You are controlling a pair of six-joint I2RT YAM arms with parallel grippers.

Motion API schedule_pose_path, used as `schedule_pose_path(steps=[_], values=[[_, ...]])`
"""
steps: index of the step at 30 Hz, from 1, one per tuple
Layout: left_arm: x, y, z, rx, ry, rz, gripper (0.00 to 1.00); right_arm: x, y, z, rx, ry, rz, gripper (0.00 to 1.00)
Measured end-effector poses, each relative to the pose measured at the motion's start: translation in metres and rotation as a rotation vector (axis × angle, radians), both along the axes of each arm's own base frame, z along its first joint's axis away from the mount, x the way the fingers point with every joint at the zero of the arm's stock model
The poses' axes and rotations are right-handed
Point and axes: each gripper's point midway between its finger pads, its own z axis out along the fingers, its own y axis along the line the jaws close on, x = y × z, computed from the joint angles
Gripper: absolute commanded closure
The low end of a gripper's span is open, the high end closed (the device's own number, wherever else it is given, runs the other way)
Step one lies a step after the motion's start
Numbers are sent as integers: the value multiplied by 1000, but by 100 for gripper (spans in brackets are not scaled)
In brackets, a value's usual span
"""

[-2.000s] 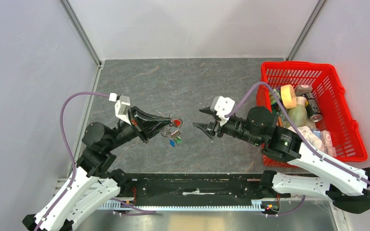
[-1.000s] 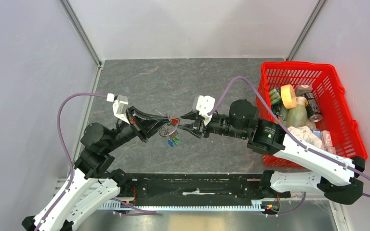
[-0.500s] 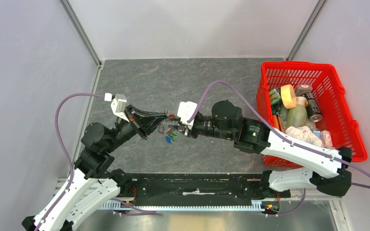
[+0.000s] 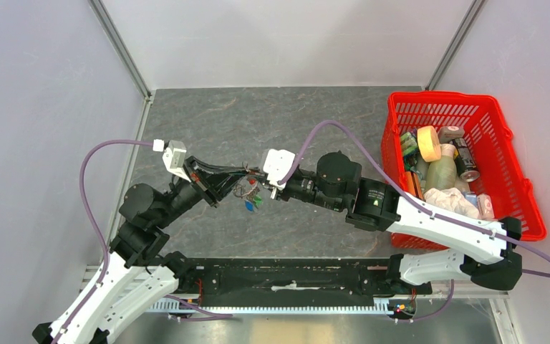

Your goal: Put the keys on the keyring

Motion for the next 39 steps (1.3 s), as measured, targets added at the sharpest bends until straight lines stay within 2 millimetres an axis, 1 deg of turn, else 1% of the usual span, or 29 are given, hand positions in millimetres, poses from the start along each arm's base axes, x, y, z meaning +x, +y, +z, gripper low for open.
schedule_pose_path(steps=[6,8,13,19,20,21,22,24,26,27,30,35,37,39], values=[[-2,1,1,-2,-5,1,98,2,0,6,19,-19,-18,85],[-2,2,-1,2,0,1,98,2,1,7,18,-25,-20,88],[-2,2,-4,12,12,1,98,1,3,4,8,-37,-24,100],[-2,2,-5,13,14,2,98,0,4,4,1,-46,-21,100],[-2,2,-5,14,16,2,98,0,4,4,0,-48,-21,97],[-2,2,-6,15,17,2,98,0,4,4,0,-49,-21,91],[-2,2,-6,16,18,2,98,0,4,4,-1,-50,-21,87],[-2,2,-7,19,22,4,98,-1,4,4,-1,-51,-22,74],[-2,2,-8,20,24,4,98,0,4,4,1,-48,-25,64],[-2,2,-8,20,24,4,98,0,3,5,3,-49,-28,60],[-2,2,-7,19,22,4,98,0,-4,10,19,-53,-41,55],[-3,3,-6,16,19,4,98,0,-28,22,67,-60,-89,51],[-4,4,-5,14,16,3,98,0,-39,18,77,-52,-112,50],[-5,4,-5,12,12,1,98,1,-48,9,74,-36,-138,50]])
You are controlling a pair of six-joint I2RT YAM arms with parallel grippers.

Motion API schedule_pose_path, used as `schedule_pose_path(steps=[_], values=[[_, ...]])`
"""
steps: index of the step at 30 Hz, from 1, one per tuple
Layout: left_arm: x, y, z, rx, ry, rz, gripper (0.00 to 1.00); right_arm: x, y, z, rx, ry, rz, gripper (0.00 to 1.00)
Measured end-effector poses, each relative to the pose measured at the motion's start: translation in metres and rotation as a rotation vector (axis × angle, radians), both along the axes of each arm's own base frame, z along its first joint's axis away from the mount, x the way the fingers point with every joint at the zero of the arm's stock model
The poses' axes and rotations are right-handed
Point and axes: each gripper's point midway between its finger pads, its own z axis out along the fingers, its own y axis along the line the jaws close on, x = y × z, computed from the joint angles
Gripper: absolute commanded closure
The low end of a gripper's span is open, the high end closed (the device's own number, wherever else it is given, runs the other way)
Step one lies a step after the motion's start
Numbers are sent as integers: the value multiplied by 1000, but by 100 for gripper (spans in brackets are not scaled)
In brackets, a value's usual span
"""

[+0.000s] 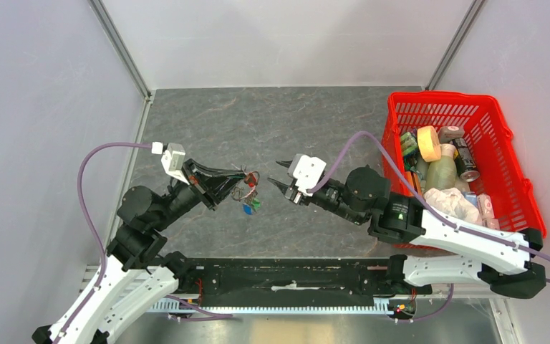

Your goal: Put the keys on the keyring

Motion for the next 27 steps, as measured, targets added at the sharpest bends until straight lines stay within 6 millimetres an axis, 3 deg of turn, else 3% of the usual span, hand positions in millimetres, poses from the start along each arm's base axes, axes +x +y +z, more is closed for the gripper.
schedule_pose_path(steps=[8,19,27], values=[[-9,0,10,-10,-25,-34,98,-1,-5,-33,-36,85,-18,48],[-26,-2,19,-21,-54,-105,98,-9,-2,-36,-7,156,13,48],[-33,-2,23,-30,-62,-133,98,-11,15,-47,-16,187,44,48]])
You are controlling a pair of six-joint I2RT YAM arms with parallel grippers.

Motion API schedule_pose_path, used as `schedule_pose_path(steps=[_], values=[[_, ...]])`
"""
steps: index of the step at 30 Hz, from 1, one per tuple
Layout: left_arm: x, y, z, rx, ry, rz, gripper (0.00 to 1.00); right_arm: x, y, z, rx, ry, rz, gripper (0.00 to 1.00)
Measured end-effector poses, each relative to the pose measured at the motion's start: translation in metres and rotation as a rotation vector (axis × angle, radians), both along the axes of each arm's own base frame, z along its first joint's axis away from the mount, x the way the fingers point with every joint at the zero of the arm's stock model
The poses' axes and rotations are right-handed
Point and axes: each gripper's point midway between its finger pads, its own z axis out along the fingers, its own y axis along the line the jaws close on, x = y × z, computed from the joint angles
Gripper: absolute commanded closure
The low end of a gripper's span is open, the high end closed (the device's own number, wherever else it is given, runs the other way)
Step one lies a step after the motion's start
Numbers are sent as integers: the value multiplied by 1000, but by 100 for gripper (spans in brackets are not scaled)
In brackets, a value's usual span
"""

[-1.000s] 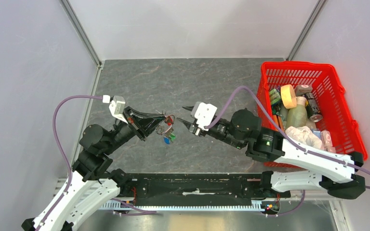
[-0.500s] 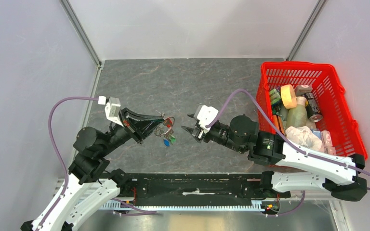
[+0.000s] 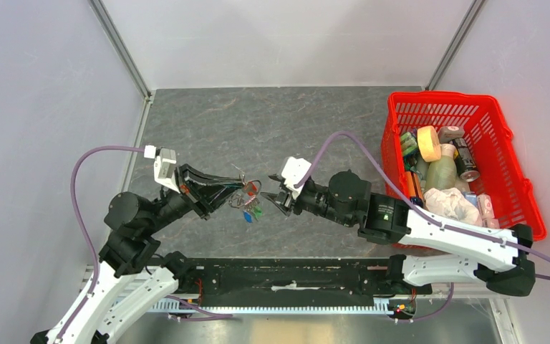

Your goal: Put the keys on the keyring

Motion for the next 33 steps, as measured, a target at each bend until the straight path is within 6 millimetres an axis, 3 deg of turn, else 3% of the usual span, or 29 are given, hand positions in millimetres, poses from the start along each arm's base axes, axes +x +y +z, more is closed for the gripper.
schedule_pose_path(steps=[6,18,23,27,33], values=[[-3,1,4,-8,-8,-6,98,2,10,-9,-17,10,7,49],[-8,1,4,-9,-11,-28,98,1,15,2,32,1,20,53],[-10,1,6,-14,-12,-34,98,1,18,5,45,-3,23,71],[-12,1,9,-24,-19,-37,98,-1,22,7,53,-2,37,99],[-19,1,16,-45,-43,-66,98,-2,22,18,85,-7,43,100]])
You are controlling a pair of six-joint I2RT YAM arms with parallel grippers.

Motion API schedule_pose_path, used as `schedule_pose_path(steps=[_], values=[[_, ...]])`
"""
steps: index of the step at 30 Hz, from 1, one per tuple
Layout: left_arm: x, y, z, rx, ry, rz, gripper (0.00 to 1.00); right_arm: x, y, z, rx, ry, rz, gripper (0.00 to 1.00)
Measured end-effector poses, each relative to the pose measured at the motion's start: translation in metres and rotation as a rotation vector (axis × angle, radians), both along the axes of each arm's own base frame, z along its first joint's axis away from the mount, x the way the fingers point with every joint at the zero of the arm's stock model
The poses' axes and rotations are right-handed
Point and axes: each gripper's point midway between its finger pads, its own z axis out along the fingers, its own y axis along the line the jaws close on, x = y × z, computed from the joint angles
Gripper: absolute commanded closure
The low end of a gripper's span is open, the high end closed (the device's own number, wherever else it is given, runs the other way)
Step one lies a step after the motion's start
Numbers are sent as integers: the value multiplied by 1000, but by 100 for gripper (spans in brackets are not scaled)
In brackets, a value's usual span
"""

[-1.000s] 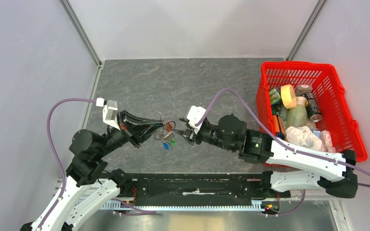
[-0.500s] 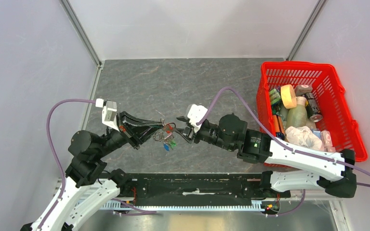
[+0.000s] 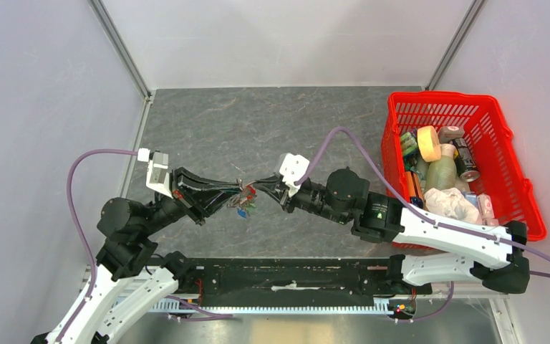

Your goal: Put the keys on the keyring

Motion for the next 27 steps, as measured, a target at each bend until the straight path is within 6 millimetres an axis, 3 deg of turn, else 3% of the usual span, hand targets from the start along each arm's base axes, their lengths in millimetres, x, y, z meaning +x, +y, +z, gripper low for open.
schedule_pose_path(steps=[7,18,27], values=[[-5,0,7,-18,-26,-20,98,-5,-5,10,24,-9,13,100],[-8,-1,12,-35,-44,-32,85,-5,-24,22,56,-25,-25,100],[-10,3,10,-31,-34,-25,78,2,-55,56,146,-78,-111,100]])
